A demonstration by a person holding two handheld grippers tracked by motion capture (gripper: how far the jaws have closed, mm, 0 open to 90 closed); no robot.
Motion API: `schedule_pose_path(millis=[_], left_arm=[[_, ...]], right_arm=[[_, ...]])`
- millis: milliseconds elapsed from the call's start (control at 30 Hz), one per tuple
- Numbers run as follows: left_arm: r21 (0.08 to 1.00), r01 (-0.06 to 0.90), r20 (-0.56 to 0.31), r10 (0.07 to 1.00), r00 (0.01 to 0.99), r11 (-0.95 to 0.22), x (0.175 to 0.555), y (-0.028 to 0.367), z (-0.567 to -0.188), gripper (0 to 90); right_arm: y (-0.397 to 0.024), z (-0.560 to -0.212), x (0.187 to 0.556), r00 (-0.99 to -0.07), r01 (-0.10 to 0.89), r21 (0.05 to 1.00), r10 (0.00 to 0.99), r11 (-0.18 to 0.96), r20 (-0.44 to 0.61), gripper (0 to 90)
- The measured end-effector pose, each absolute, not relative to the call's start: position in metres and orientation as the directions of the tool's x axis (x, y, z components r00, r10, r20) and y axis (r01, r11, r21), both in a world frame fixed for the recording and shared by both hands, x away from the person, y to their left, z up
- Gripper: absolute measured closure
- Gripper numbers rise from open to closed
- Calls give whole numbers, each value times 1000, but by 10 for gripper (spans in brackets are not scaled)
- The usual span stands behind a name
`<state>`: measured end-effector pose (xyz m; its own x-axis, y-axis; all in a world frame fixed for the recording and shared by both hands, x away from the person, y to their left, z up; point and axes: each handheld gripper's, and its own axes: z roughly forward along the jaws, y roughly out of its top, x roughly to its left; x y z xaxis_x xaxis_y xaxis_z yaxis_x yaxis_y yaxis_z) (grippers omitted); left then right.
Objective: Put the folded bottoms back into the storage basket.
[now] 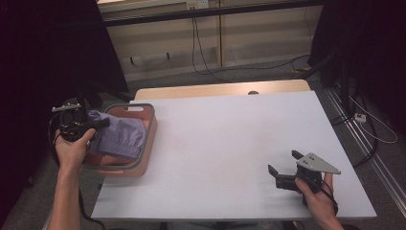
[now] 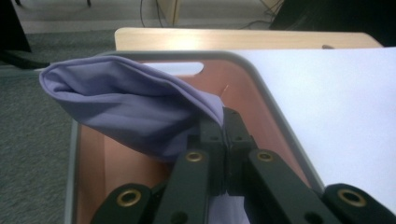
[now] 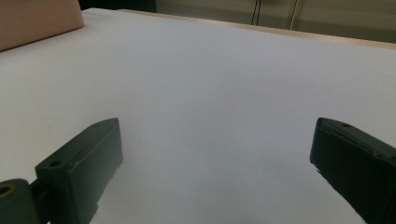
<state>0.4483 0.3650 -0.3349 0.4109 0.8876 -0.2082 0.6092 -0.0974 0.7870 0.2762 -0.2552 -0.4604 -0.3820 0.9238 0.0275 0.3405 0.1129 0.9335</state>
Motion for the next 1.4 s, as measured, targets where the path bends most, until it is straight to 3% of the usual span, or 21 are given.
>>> schedule_pose_path(millis=[300, 567, 1400], left_arm=[[742, 656, -140, 925, 354, -139, 453, 363, -342, 894], [692, 710, -153, 936, 318, -128, 454, 370, -358, 894], [499, 854, 30, 988, 151, -146, 479, 363, -396, 894]], right_arm=[[-256, -460, 275, -382, 337, 935, 924, 112, 28, 21], [-255, -460, 276, -383, 338, 934, 923, 116, 24, 21], [-256, -460, 276, -380, 338, 934, 925, 113, 26, 21]])
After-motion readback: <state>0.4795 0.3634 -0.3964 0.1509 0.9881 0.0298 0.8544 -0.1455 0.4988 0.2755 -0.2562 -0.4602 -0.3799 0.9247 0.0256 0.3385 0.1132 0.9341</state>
